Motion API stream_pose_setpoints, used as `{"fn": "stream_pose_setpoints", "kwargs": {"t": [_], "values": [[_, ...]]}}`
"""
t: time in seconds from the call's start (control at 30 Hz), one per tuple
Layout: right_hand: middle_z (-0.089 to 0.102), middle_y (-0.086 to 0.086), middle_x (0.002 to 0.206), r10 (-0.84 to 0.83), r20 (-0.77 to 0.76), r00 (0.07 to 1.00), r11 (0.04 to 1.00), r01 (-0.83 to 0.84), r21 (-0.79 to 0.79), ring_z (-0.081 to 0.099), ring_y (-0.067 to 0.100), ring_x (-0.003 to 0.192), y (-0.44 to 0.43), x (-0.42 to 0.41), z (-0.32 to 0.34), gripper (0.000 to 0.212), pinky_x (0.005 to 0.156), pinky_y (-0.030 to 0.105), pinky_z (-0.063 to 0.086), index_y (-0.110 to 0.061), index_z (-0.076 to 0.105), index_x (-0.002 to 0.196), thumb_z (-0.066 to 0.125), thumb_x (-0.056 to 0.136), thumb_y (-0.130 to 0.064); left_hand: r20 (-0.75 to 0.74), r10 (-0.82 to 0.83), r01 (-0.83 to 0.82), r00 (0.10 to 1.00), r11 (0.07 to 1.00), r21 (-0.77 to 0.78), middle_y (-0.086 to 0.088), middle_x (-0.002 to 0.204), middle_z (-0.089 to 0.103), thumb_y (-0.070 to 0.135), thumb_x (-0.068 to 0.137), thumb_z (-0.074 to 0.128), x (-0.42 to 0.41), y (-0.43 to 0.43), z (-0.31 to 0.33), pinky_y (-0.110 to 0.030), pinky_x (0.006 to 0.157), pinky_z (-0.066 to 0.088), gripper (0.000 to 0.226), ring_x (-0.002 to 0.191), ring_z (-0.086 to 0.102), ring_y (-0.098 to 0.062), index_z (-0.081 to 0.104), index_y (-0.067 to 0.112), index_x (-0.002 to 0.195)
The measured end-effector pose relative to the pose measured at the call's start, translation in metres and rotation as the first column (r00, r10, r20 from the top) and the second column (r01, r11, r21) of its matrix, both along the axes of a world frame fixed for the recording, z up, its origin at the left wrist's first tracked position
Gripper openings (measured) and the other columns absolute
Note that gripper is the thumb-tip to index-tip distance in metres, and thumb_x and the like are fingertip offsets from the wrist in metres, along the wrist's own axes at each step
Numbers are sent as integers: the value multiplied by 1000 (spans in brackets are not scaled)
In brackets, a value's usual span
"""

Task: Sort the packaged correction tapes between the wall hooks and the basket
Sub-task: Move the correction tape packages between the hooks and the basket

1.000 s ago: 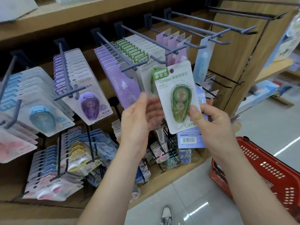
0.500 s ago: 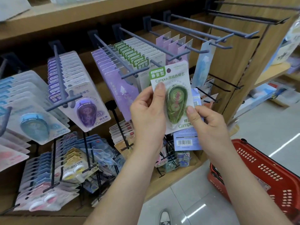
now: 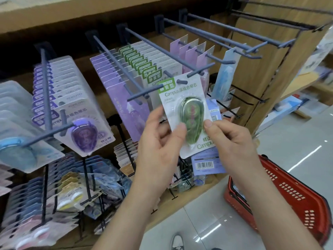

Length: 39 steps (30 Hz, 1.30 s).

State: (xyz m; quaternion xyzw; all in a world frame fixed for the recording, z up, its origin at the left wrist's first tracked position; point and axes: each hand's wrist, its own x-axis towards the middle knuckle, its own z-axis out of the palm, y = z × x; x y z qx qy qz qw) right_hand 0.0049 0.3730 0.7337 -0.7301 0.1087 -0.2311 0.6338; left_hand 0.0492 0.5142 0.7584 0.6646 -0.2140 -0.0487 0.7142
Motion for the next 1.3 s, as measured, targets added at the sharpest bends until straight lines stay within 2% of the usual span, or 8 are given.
{"fn": "stream_pose_setpoints", "kwargs": {"t": [0.2, 0.37, 0.47, 0.63, 0.83, 1.03, 1.17, 1.3], "values": [[52, -9, 67, 123, -41, 992, 992, -123, -17, 48, 3, 60, -12, 9, 4, 34, 59, 12, 39, -28, 67, 58, 64, 91, -33, 96, 182, -179, 979, 983, -35, -1, 108, 73, 1, 89, 67, -17, -10, -12, -25, 78, 57, 71, 92, 73, -14, 44, 54, 131], [67, -5, 106, 192, -95, 977, 981, -194, -12, 67, 8, 90, -44, 3, -4, 41, 74, 33, 60, -46, 69, 96, 63, 94, -5, 114, 414, -425, 903, 901, 90, -7, 114, 71, 10, 91, 67, -6, -27, -20, -12, 65, 46, 57, 69, 57, 7, 48, 53, 125], [68, -20, 112, 293, -14, 956, 955, -291, 62, 69, 10, 102, -64, -3, -2, 68, 80, 41, 60, -59, 45, 125, 62, 93, -1, 148, 523, -543, 840, 821, 179, 8, 74, 58, 17, 92, 68, 5, -32, -22, -10, 58, 35, 56, 51, 39, 1, 47, 50, 132], [76, -11, 103, 377, 24, 926, 878, -365, 308, 73, 14, 95, -92, 0, -7, 75, 71, 34, 62, -33, 36, 146, 66, 84, -2, 277, 649, -705, 708, 634, 318, -3, 114, 69, 19, 94, 65, 21, -46, -15, -2, 63, 37, 53, 62, 51, 9, 49, 34, 142], [75, -1, 111, 482, -10, 876, 773, -420, 476, 73, 22, 95, -107, -4, -12, 43, 74, 39, 61, -28, 62, 129, 57, 86, -23, 364, 644, -713, 673, 432, 552, 6, 103, 66, 27, 99, 54, 3, -56, -19, -18, 70, 38, 46, 78, 58, -2, 46, 35, 144], [76, 2, 90, 658, -32, 753, 639, -535, 552, 68, 18, 65, -116, -3, -11, 28, 53, 27, 52, -20, 74, 110, 54, 90, -24, -216, 277, -289, 936, 957, -26, 9, 107, 73, 31, 86, 59, -31, -94, -4, -29, 78, 57, 38, 98, 69, -10, 62, 23, 123], [65, 15, 73, 737, -128, 664, 575, -516, 635, 57, 26, 51, -122, 5, -20, 25, 46, 27, 46, -3, 74, 103, 67, 86, -21, -205, 143, -171, 968, 977, -125, 1, 86, 72, 26, 87, 67, -22, -103, -2, -25, 66, 52, 15, 75, 64, -12, 74, 21, 99], [77, 2, 91, 693, -140, 708, 568, -415, 711, 73, 17, 77, -135, 7, -27, 56, 67, 28, 55, -14, 78, 102, 62, 77, -61, -186, 300, -325, 936, 937, -124, 3, 69, 69, 26, 74, 71, -14, -107, -4, -21, 58, 48, 8, 63, 58, -11, 73, 18, 72]]}}
